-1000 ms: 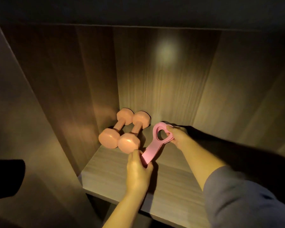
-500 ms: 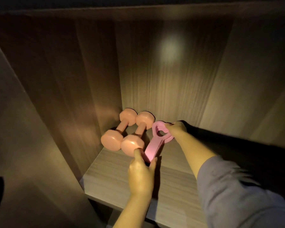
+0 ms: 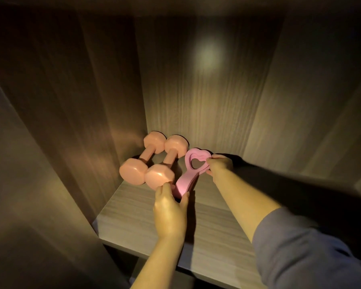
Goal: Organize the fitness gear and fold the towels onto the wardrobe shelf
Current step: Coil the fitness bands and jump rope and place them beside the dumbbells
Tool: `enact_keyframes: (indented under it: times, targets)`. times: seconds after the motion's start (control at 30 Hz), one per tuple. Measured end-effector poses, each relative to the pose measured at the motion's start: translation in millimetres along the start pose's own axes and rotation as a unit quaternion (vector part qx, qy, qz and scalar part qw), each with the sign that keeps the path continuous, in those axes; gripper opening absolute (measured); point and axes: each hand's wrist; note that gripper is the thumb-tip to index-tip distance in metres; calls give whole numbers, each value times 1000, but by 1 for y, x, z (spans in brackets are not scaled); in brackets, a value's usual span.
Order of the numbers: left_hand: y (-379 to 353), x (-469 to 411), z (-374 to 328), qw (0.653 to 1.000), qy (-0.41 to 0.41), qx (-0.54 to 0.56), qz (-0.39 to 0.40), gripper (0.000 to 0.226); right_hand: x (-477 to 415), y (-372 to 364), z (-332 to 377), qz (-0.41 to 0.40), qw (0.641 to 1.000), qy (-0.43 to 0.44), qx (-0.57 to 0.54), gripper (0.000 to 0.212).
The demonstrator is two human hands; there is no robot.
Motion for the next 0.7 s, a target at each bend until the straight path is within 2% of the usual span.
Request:
enact_keyframes:
  times: [0.17, 0.37, 0.53, 0.7]
  targets:
    - [-2, -4, 3, 1000, 16, 10, -21, 28, -7, -6, -9, -13, 999, 50, 16, 38]
    - [-2, 0, 12, 999, -49, 1, -22, 28, -8, 0, -11, 14, 998, 61, 15, 38]
    - [-3, -5, 18, 997, -68, -14, -18, 24, -7, 3, -12, 18, 993, 95, 64, 38]
    - [-1, -5, 22, 997, -75, -29, -14, 29, -8, 5, -15, 11, 984, 136, 114, 34]
Point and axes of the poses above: each hand's wrist, its own x-axis away from the middle knuckle, its own y-axis out of the back of the hand, z = x × y, and after that the axes turned 11 degrees about -z, right-handed
